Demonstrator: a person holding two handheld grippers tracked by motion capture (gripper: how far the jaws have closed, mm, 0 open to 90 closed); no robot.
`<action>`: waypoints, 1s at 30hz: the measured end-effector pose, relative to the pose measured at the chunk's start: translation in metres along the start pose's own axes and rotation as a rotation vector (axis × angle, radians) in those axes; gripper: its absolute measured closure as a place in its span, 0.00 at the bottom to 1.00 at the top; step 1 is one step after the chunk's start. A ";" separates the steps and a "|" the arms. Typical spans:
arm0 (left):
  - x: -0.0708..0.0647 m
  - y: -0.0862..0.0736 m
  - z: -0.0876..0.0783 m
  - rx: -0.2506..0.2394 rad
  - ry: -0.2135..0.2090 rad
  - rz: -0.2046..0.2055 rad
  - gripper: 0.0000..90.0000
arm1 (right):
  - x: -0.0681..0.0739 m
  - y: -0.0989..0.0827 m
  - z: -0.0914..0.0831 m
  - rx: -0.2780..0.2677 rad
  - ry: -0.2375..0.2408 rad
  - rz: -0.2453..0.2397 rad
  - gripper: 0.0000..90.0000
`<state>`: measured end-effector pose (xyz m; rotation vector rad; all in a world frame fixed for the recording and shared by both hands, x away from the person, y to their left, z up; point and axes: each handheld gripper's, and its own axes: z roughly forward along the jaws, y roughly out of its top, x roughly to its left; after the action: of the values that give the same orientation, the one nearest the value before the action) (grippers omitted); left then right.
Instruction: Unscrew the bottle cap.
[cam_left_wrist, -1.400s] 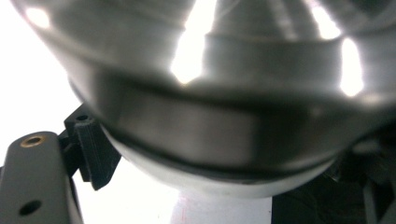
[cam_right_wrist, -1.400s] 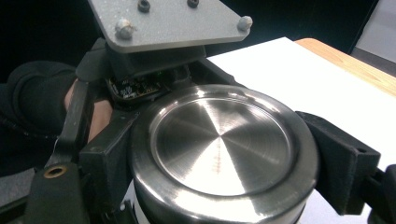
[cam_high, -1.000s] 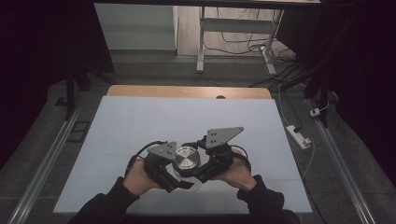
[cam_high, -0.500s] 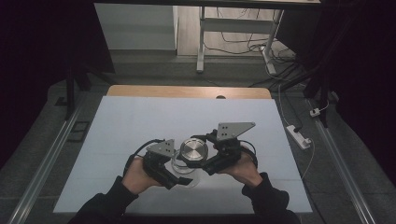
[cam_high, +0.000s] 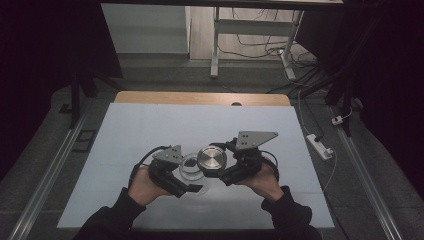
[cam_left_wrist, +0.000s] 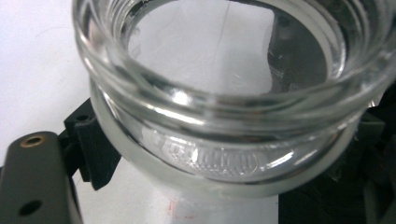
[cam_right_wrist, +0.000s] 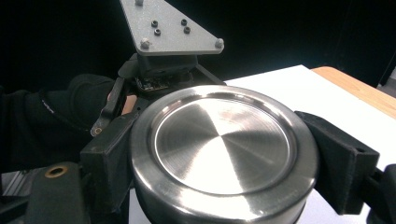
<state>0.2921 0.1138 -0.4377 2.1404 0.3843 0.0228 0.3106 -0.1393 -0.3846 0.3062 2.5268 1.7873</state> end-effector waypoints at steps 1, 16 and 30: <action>0.000 0.000 0.000 0.000 0.003 0.000 0.17 | 0.001 -0.001 0.000 -0.002 -0.002 0.001 0.20; -0.004 0.002 -0.002 0.028 0.051 0.034 0.17 | 0.013 -0.007 0.006 0.012 -0.013 -0.028 0.20; -0.004 0.004 -0.010 0.025 0.091 0.035 0.17 | 0.021 -0.010 -0.005 -0.017 -0.036 -0.013 0.21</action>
<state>0.2880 0.1185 -0.4280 2.1755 0.4017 0.1364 0.2879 -0.1433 -0.3907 0.3172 2.4818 1.7815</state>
